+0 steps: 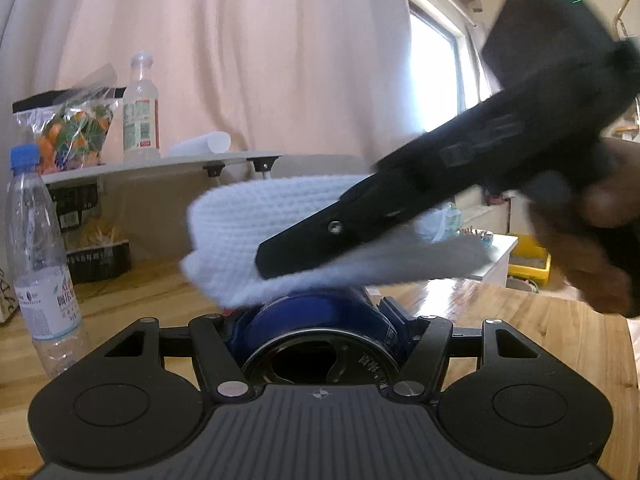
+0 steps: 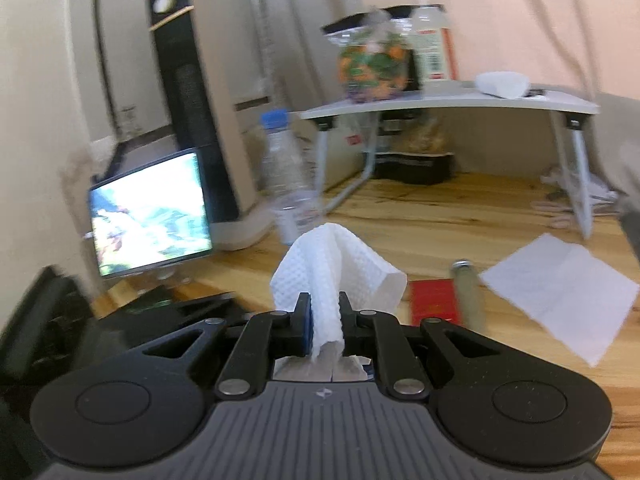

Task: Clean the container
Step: 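Tilt the can in the left gripper while the right gripper wipes its bottom with the towel, then grasp the can body with the right gripper from the left gripper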

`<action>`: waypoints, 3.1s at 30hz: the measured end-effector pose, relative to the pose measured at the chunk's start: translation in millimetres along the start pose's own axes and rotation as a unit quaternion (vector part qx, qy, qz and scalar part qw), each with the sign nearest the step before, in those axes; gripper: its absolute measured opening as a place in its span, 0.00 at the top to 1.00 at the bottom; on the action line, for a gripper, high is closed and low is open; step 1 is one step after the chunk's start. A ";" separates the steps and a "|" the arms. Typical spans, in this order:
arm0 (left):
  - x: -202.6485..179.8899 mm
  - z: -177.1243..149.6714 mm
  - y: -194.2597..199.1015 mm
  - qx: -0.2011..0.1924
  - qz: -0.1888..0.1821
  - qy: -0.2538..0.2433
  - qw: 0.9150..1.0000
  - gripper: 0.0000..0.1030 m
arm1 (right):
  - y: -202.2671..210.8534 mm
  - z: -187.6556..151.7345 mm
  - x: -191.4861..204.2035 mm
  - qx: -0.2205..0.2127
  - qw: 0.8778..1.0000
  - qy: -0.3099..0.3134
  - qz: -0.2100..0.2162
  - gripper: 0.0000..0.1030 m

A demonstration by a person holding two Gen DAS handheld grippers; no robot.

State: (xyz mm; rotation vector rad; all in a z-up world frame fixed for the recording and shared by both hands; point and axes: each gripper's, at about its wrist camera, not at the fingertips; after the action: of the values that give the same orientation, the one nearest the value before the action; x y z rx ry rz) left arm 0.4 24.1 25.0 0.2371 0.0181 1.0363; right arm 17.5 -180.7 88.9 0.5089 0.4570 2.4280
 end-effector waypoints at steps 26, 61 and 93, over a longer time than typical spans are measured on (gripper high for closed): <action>11.7 2.0 -2.1 0.004 0.002 0.037 0.999 0.36 | 20.3 -13.9 -7.8 -0.020 0.998 0.014 -0.054 0.86; 1.3 1.3 -3.0 0.004 -0.003 0.008 1.000 0.36 | 17.2 -13.3 17.4 -0.011 0.999 0.033 -0.036 0.77; 14.2 4.0 -6.9 0.017 0.002 0.053 0.998 0.35 | 1.6 -49.5 -69.2 0.042 0.974 -0.010 -0.223 0.04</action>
State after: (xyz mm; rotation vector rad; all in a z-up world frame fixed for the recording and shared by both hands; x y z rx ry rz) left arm 14.0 32.2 28.8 0.2132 0.1317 1.0521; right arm 45.3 -235.0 29.6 0.4134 0.5964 1.9768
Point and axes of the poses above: each gripper's, at about its wrist camera, not at the fingertips, and y roughly against the way its jaws point, x to its left, z to its top, and after that the axes turned 9 degrees about z, right-handed
